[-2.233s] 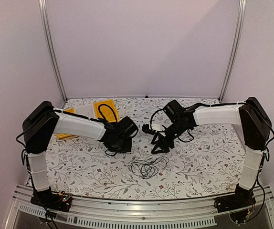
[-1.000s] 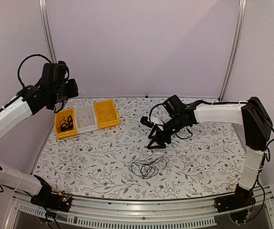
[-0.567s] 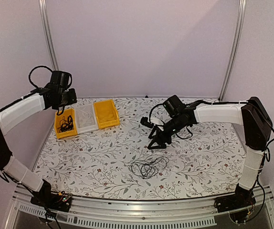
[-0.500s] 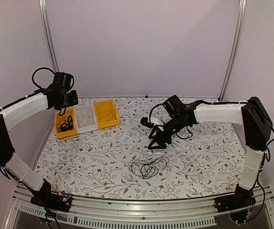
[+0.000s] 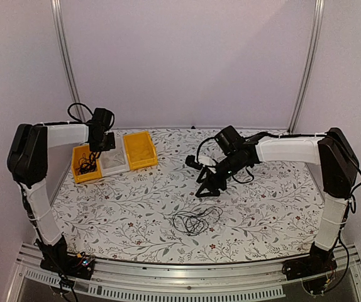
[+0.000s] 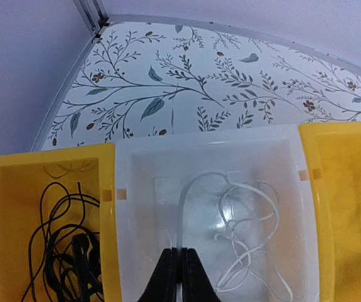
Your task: Untangle the cables
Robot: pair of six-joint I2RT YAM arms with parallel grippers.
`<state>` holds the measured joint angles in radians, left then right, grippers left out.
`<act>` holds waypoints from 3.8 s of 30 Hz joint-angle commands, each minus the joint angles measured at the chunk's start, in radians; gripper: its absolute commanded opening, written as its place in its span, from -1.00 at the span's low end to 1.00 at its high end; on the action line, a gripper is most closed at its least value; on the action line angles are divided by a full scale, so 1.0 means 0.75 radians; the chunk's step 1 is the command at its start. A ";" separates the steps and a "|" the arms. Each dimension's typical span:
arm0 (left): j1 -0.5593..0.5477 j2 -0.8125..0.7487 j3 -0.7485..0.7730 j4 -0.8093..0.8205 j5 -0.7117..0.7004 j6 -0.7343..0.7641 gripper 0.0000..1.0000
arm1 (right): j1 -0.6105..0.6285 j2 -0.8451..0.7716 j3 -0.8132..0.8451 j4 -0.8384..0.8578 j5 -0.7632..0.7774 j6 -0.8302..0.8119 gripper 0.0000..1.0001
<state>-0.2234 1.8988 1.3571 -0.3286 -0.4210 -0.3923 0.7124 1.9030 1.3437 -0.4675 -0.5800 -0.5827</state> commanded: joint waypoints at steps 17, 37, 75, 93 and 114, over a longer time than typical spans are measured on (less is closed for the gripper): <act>-0.009 -0.269 -0.068 -0.135 0.137 -0.037 -0.24 | -0.003 -0.044 0.033 -0.032 0.048 -0.029 0.47; -1.040 -0.575 -0.561 0.411 0.366 0.156 -0.11 | -0.162 -0.339 -0.269 -0.326 -0.042 -0.047 0.44; -1.228 -0.032 -0.620 0.993 0.305 -0.220 -0.13 | -0.098 -0.123 -0.042 -0.455 -0.356 0.041 -1.00; -1.191 0.025 -0.514 1.320 0.151 -0.169 -0.13 | -0.097 -0.229 0.134 -0.677 -0.559 -0.013 -1.00; -1.144 0.288 -0.439 1.313 0.211 -0.340 -0.24 | -0.226 -0.553 1.014 -0.729 -0.574 0.049 -1.00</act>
<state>-1.0943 2.1452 1.0676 0.6605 -0.2665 -0.6151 0.5564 1.4971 2.0991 -1.0115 -1.0237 -0.5713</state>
